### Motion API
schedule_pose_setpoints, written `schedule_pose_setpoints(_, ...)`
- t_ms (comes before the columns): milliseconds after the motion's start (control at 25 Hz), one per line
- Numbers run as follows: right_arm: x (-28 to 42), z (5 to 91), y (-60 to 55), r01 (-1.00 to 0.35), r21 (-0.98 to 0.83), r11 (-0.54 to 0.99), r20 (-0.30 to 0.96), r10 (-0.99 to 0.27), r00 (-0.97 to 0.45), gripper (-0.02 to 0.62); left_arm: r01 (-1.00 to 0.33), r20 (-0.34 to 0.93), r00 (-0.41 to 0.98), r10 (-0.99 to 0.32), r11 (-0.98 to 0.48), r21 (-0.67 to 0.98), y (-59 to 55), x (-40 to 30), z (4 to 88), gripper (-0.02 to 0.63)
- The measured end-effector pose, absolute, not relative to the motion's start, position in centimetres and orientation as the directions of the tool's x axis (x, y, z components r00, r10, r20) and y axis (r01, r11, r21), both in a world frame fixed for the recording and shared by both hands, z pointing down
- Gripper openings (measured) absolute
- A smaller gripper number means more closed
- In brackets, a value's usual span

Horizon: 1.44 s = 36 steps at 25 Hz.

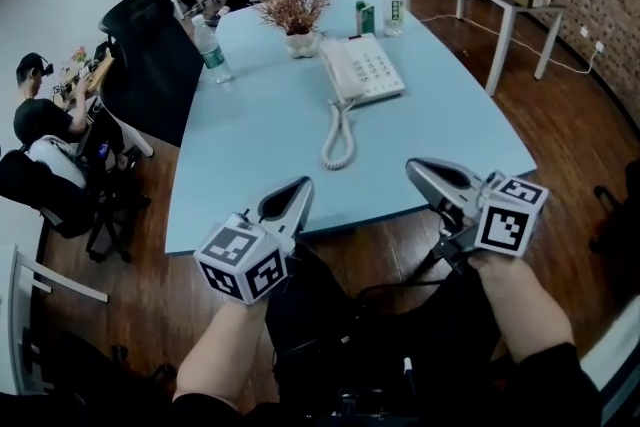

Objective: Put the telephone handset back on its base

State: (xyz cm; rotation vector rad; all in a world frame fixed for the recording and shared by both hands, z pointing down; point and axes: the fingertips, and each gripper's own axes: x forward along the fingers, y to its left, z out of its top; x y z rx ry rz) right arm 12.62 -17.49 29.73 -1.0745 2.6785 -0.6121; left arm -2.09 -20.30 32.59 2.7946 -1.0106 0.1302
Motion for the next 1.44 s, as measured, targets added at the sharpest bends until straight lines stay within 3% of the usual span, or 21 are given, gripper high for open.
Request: schedule_pose_setpoints(1440, 12.3, 30.8, -17.7, -0.621, -0.436, 0.651, 0.013, -0.686, -0.728, 0.009, -0.639, 0.158, 0.769, -0.619, -0.757, 0.141, -20.3, -1.5, 33.7, -0.005)
